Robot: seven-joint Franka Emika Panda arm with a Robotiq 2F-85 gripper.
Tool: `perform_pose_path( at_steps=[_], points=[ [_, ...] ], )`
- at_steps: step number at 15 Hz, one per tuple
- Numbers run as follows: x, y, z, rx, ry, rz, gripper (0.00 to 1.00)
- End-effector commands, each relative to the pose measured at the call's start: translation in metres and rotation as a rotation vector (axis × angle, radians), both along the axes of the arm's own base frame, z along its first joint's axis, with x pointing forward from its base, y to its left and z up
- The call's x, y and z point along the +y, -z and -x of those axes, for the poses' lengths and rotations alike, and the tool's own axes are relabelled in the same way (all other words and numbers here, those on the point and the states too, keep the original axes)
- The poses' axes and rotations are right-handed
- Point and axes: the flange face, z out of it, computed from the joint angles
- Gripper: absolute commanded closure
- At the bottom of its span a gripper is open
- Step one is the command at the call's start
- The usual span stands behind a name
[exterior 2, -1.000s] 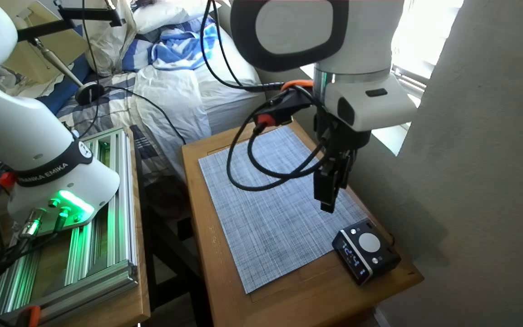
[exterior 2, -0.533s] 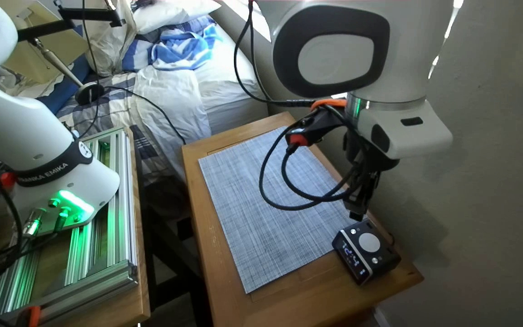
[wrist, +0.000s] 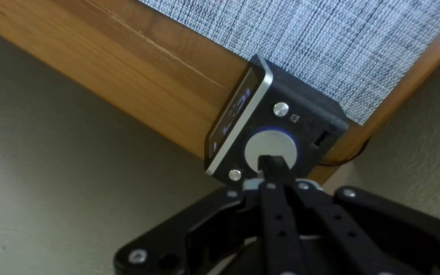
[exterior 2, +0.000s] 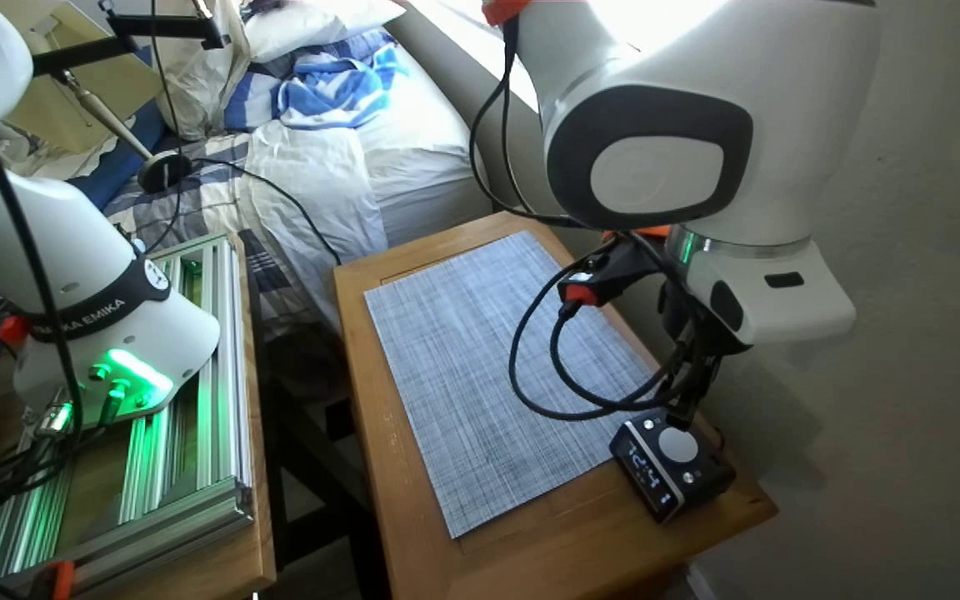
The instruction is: Turn on the black object
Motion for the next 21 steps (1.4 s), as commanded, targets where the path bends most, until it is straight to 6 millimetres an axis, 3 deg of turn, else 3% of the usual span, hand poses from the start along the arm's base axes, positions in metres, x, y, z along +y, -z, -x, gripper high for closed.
perform_pose_path(
  at_steps=[1,13,21],
  points=[
    [-0.014,0.012,-0.008,0.004,0.017,-0.018,1.00],
    [-0.027,0.055,-0.004,0.051,0.057,-0.069,1.00],
    [-0.033,0.057,-0.009,0.080,0.079,-0.094,1.00]
  ],
)
